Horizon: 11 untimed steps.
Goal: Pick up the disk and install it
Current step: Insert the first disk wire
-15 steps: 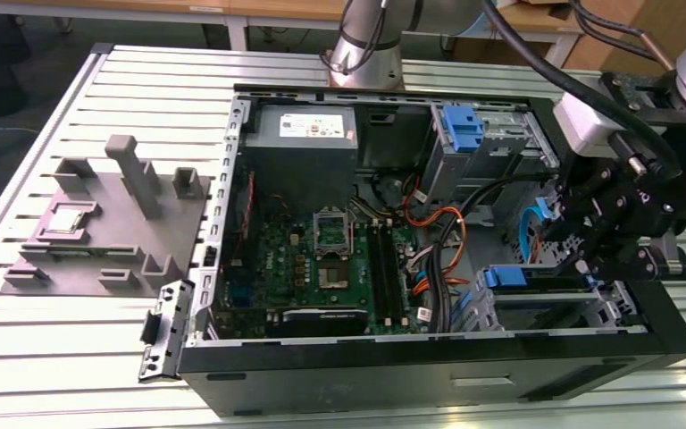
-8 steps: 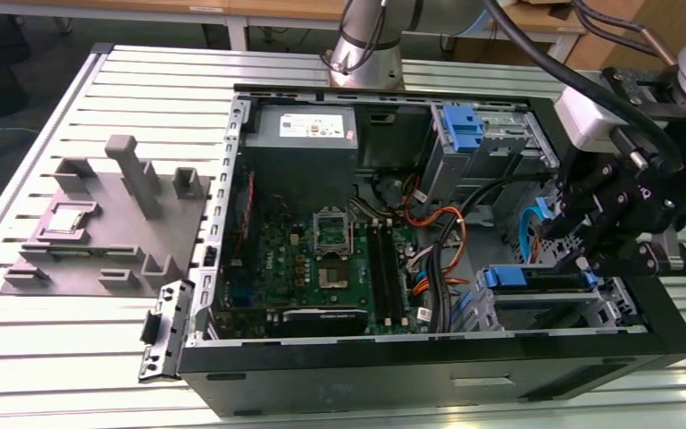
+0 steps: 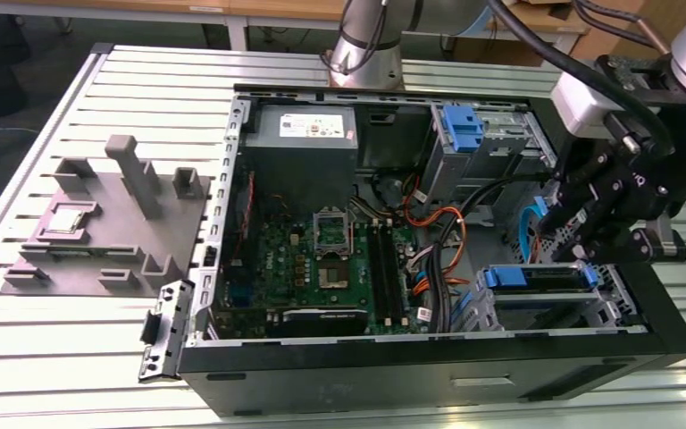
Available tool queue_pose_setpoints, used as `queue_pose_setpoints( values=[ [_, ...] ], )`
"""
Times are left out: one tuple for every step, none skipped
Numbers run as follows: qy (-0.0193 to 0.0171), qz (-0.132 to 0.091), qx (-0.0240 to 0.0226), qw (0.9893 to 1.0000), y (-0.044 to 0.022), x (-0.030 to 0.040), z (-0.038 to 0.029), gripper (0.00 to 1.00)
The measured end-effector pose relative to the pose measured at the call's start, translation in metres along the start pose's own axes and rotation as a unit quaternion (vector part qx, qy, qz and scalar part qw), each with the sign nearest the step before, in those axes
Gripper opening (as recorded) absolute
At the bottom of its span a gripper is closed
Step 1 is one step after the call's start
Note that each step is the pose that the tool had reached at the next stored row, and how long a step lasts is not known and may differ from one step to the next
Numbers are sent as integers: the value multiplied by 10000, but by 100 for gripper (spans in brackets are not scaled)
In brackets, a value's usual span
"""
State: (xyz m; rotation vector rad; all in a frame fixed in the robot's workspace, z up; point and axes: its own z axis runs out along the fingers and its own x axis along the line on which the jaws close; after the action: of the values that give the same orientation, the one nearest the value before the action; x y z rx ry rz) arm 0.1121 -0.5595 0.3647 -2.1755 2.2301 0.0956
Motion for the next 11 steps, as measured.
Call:
queue_pose_setpoints(
  values=[
    [-4,0,0,10000,0,-2,-13,42],
    [-8,0,0,10000,1,-3,-27,42],
    [-11,0,0,10000,1,-5,-39,42],
    [-14,0,0,10000,1,-8,-47,42],
    [-20,0,0,10000,1,-14,-48,42],
    [-27,-1,-1,10000,2,-23,-48,42],
    [-36,-1,-1,10000,2,-36,-48,42],
    [-48,-1,-1,10000,2,-48,-48,42],
    [-61,-1,-2,10000,3,-59,-47,42],
    [-73,-2,-2,10000,3,-66,-46,42],
    [-85,-2,-2,10000,3,-74,-46,42]
  ],
)
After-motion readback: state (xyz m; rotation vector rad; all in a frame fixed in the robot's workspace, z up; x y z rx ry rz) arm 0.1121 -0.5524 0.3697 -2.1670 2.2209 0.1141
